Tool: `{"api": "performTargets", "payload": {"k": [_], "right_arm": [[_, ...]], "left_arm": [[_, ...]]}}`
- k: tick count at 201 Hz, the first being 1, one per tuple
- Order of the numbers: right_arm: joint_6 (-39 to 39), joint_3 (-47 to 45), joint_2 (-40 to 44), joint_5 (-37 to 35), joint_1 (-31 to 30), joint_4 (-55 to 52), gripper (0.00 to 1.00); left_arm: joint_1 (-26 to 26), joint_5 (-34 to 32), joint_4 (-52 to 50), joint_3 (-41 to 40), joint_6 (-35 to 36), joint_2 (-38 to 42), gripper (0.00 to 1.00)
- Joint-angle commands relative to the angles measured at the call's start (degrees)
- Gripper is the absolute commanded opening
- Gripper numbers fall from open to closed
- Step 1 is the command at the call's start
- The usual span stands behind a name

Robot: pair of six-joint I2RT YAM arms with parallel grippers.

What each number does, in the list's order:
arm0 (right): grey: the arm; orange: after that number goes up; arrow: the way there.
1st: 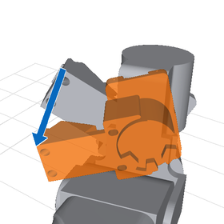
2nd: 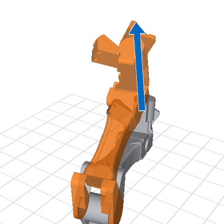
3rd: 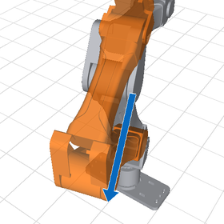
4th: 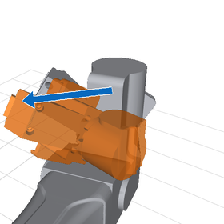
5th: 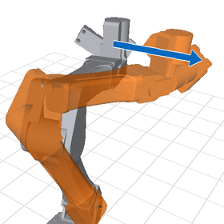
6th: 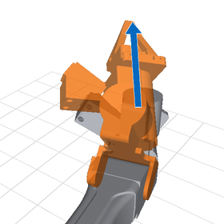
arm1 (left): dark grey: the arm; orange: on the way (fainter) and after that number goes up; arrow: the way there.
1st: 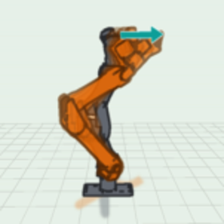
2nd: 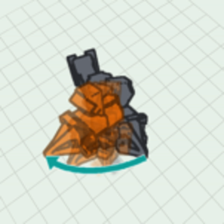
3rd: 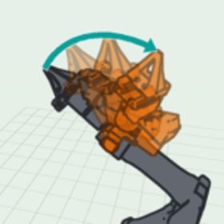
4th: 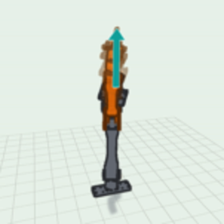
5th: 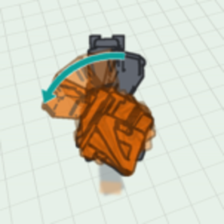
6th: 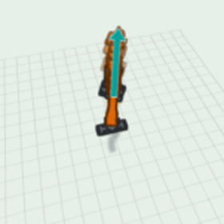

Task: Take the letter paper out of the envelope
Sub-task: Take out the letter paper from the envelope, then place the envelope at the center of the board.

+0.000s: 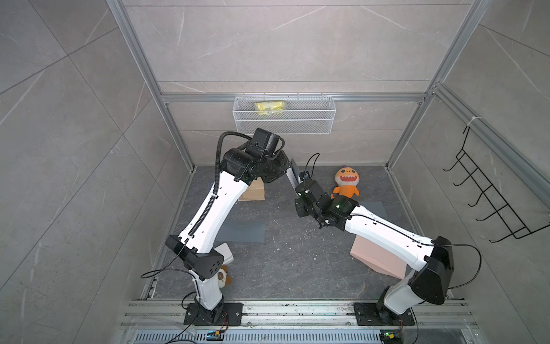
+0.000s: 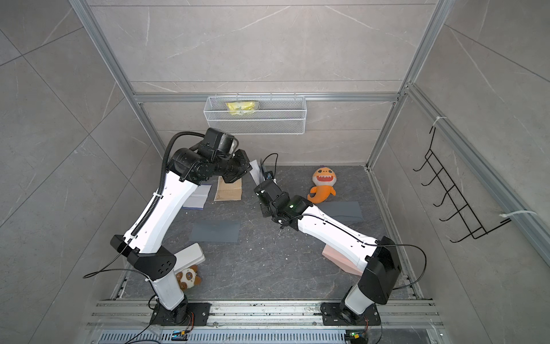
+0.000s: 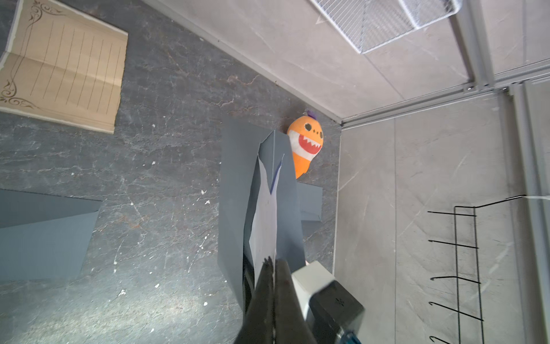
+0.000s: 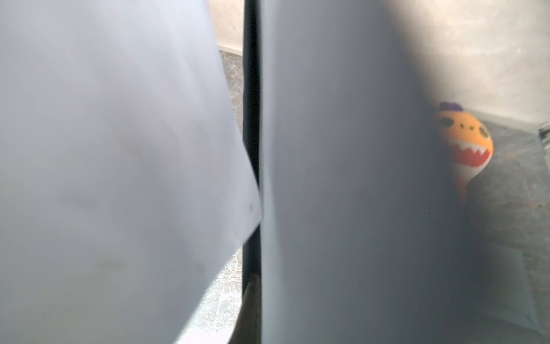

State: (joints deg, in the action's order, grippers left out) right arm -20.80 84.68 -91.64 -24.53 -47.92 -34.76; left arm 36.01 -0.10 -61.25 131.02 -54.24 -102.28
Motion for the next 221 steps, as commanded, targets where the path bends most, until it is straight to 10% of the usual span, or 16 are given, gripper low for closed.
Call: {"api": "performTargets", "payload": {"k": [1, 85, 168, 221], "right_arm": [[-2.18, -1.10, -0.46, 3.34, 1.40, -0.98, 0.00], [-6.73, -6.85, 4.19, 21.08, 9.30, -2.04, 0.00], [-21.32, -35.64, 16.22, 53.37, 25.86, 8.09, 0.00], [-20.47, -48.84, 16.79, 61.04, 34.30, 15.10, 0.00]], "left_arm": [[0.05, -1.45, 5.89, -0.05, 0.63, 3.30, 0.00], [-0.25, -2.97, 10.53, -2.09, 2.72, 7.02, 0.00], [-0.15, 9.72, 23.06, -18.91, 2.76, 9.95, 0.00], [0.03, 12.39, 27.10, -27.93, 2.70, 11.78, 0.00]]}}
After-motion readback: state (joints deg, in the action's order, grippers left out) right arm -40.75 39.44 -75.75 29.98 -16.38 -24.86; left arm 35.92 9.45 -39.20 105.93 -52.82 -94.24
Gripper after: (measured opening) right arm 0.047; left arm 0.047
